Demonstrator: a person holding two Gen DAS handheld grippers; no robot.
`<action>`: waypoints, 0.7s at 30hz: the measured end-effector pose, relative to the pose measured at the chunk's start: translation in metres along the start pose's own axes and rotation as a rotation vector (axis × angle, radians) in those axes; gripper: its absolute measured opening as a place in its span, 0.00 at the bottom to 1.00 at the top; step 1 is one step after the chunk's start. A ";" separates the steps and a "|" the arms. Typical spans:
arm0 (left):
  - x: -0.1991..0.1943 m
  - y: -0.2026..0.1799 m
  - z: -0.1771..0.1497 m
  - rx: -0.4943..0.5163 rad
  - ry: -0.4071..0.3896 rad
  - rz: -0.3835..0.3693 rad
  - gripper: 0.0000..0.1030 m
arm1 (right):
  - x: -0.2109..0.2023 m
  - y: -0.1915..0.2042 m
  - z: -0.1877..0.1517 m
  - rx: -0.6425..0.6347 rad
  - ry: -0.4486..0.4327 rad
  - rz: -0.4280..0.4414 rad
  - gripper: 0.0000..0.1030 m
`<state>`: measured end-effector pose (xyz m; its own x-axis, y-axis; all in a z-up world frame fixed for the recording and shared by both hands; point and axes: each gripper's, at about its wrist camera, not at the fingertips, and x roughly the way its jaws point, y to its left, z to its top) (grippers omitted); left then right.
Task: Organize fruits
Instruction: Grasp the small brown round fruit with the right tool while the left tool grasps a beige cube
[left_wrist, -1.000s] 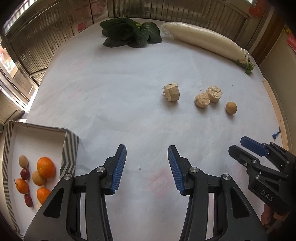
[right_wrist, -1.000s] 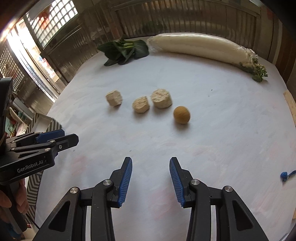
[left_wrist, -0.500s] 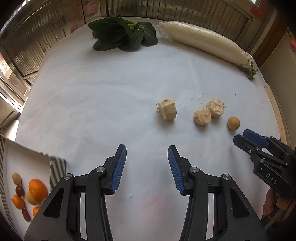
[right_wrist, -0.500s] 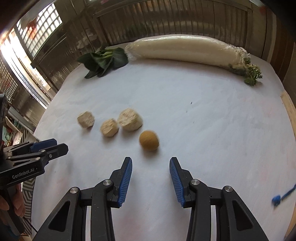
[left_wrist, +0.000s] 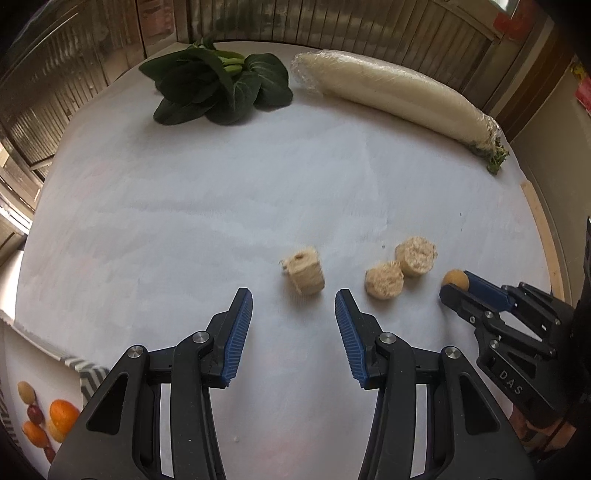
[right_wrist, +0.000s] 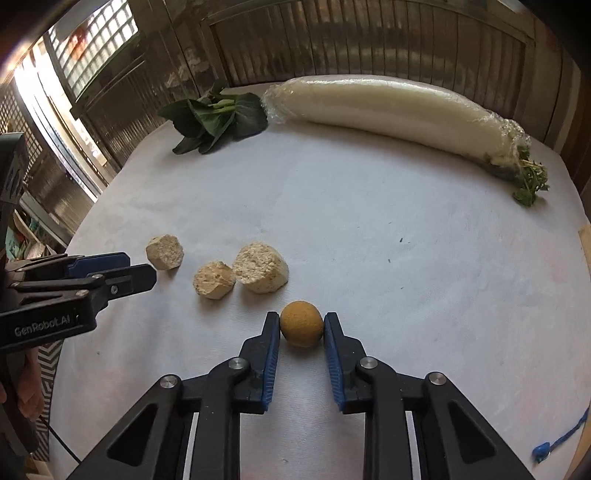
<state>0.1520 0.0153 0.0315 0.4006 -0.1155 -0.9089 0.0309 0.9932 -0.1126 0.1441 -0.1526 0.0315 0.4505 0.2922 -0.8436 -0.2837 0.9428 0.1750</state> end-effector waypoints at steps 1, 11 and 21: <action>0.002 0.000 0.002 0.000 -0.001 0.000 0.45 | 0.000 -0.001 -0.001 0.005 -0.002 0.005 0.22; 0.014 0.000 0.015 -0.014 -0.021 -0.014 0.44 | -0.001 -0.002 -0.003 0.016 -0.012 0.013 0.22; 0.009 0.004 0.005 -0.002 -0.037 -0.020 0.22 | -0.009 -0.002 -0.007 0.030 -0.024 0.023 0.22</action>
<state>0.1607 0.0181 0.0250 0.4336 -0.1344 -0.8911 0.0374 0.9907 -0.1312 0.1348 -0.1576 0.0350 0.4642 0.3171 -0.8270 -0.2687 0.9401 0.2097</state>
